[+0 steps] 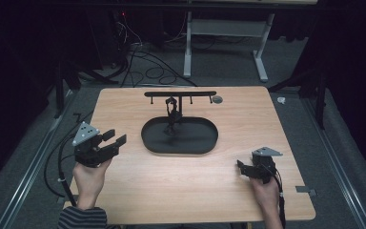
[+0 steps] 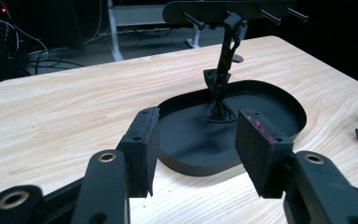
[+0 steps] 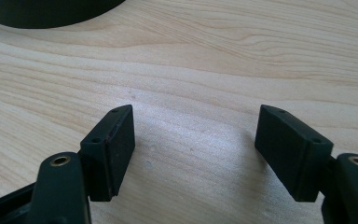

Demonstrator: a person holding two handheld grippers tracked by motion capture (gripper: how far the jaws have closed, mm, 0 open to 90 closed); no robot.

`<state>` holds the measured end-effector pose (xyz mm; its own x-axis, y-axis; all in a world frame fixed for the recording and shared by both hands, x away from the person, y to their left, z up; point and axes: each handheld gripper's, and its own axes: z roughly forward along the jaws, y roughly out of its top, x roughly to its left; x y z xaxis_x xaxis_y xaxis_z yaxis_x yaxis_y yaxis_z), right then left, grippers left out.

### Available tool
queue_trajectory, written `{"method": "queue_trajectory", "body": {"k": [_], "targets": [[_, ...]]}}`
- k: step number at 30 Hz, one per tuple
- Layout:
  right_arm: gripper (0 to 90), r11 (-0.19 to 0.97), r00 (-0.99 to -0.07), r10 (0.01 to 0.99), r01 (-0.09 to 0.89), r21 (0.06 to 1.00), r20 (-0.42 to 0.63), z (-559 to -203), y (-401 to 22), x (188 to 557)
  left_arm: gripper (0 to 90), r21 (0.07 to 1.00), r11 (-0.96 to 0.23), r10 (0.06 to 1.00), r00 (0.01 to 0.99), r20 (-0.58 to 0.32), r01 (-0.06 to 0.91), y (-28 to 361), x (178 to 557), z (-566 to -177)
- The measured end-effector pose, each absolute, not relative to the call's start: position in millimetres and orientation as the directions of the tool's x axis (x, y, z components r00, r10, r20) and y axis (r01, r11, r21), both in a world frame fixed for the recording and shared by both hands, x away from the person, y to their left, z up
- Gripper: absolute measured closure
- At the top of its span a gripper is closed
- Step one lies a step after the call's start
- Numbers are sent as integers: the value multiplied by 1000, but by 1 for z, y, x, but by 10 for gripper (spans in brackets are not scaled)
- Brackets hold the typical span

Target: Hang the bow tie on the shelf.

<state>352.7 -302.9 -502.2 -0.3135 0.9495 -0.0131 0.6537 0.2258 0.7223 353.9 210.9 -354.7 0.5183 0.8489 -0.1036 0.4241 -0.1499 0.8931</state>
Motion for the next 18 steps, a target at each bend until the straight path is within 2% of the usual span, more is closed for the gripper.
{"method": "queue_trajectory", "body": {"k": [18], "targets": [[298, 227, -315, 949, 653, 722, -14, -502, -303, 353, 494, 877, -138, 859, 496, -125, 460, 219, 348, -373]]}}
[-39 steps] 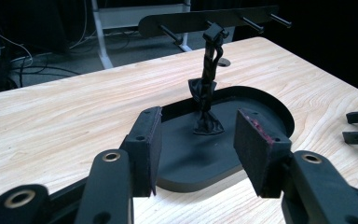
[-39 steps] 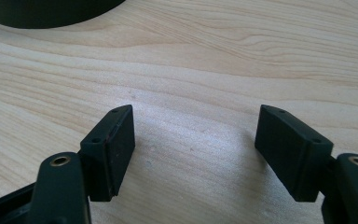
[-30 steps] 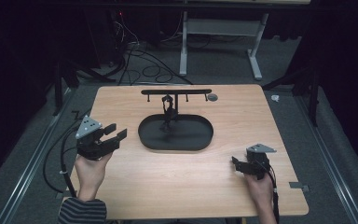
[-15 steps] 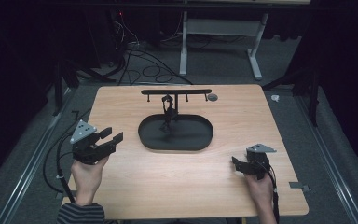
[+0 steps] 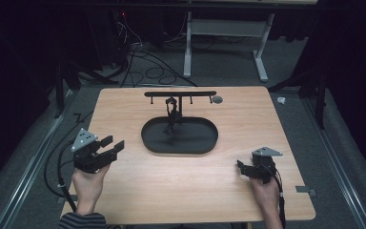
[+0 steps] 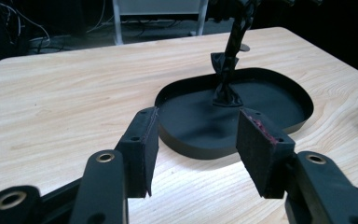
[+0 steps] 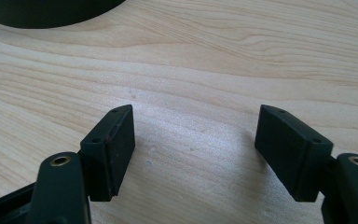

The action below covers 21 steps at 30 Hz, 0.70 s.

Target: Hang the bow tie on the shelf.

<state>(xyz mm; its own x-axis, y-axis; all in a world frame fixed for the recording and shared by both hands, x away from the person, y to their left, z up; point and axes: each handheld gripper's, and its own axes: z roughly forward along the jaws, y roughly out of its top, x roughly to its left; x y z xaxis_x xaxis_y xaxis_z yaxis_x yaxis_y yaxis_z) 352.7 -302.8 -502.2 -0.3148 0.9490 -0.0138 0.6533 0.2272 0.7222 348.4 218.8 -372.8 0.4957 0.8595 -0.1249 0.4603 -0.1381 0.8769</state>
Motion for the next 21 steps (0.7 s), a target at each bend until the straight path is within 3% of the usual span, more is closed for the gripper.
{"method": "queue_trajectory", "body": {"k": [21], "targets": [[297, 229, -316, 949, 653, 722, -15, -502, -303, 353, 485, 852, -136, 865, 480, -146, 505, 219, 346, -397]]}}
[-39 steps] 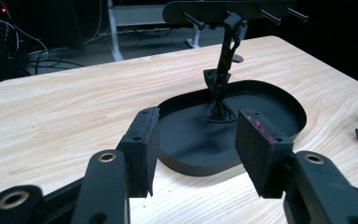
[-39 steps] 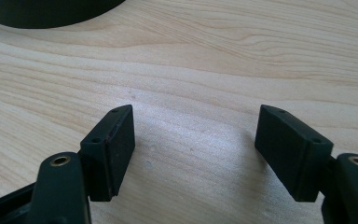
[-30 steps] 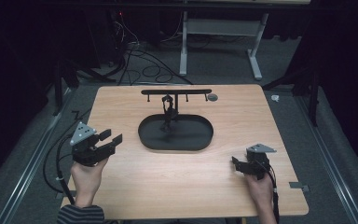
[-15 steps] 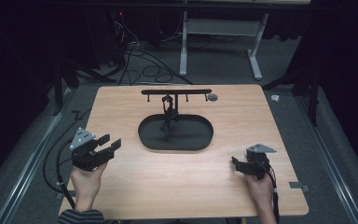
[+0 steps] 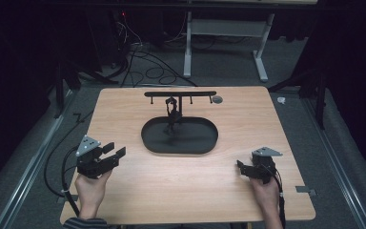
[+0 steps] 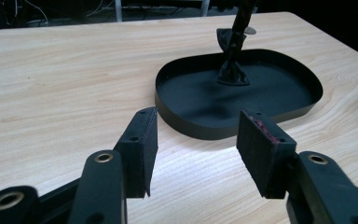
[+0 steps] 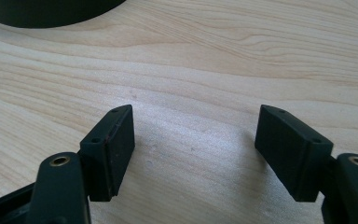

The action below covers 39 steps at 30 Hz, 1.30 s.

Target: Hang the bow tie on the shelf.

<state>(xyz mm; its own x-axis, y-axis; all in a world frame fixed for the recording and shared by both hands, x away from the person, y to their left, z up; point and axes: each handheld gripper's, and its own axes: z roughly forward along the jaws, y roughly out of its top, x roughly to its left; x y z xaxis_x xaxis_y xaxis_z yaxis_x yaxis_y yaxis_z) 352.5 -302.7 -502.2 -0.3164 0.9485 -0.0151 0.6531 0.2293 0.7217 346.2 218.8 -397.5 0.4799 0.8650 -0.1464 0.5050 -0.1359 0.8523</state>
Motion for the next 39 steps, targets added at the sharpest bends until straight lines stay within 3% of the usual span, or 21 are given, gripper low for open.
{"method": "queue_trajectory", "body": {"k": [39], "targets": [[297, 229, -317, 948, 653, 722, -14, -502, -303, 352, 462, 793, -150, 877, 450, -169, 591, 208, 346, -452]]}}
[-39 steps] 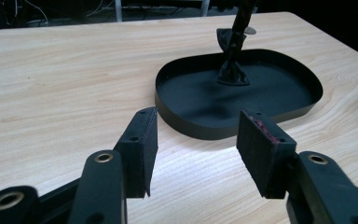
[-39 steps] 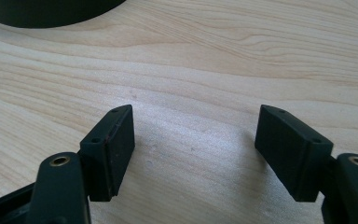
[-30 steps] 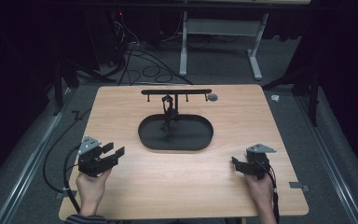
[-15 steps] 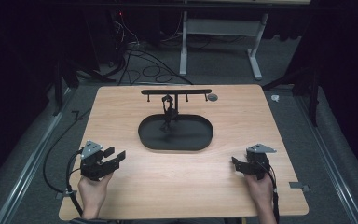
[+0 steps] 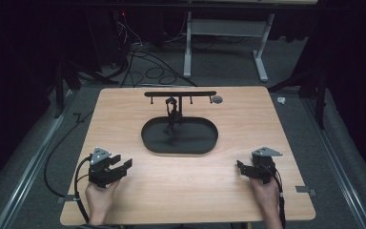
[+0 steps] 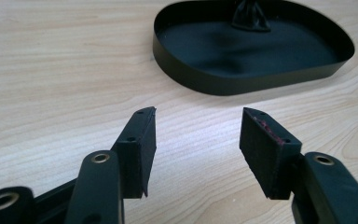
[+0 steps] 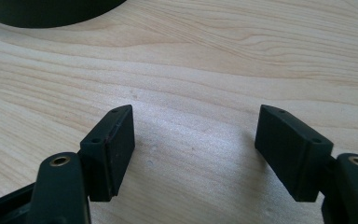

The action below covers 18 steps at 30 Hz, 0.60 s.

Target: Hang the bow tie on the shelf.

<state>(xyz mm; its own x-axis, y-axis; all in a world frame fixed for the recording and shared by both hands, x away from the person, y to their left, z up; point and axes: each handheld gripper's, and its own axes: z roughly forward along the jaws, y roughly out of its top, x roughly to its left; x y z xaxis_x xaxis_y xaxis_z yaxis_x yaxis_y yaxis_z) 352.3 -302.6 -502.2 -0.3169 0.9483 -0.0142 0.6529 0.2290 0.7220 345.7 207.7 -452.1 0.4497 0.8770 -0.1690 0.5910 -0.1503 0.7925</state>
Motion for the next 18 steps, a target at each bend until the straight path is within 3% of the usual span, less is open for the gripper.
{"method": "queue_trajectory", "body": {"k": [18], "targets": [[298, 228, -317, 948, 653, 722, -13, -502, -303, 352, 455, 758, -209, 880, 457, -129, 618, 186, 357, -479]]}}
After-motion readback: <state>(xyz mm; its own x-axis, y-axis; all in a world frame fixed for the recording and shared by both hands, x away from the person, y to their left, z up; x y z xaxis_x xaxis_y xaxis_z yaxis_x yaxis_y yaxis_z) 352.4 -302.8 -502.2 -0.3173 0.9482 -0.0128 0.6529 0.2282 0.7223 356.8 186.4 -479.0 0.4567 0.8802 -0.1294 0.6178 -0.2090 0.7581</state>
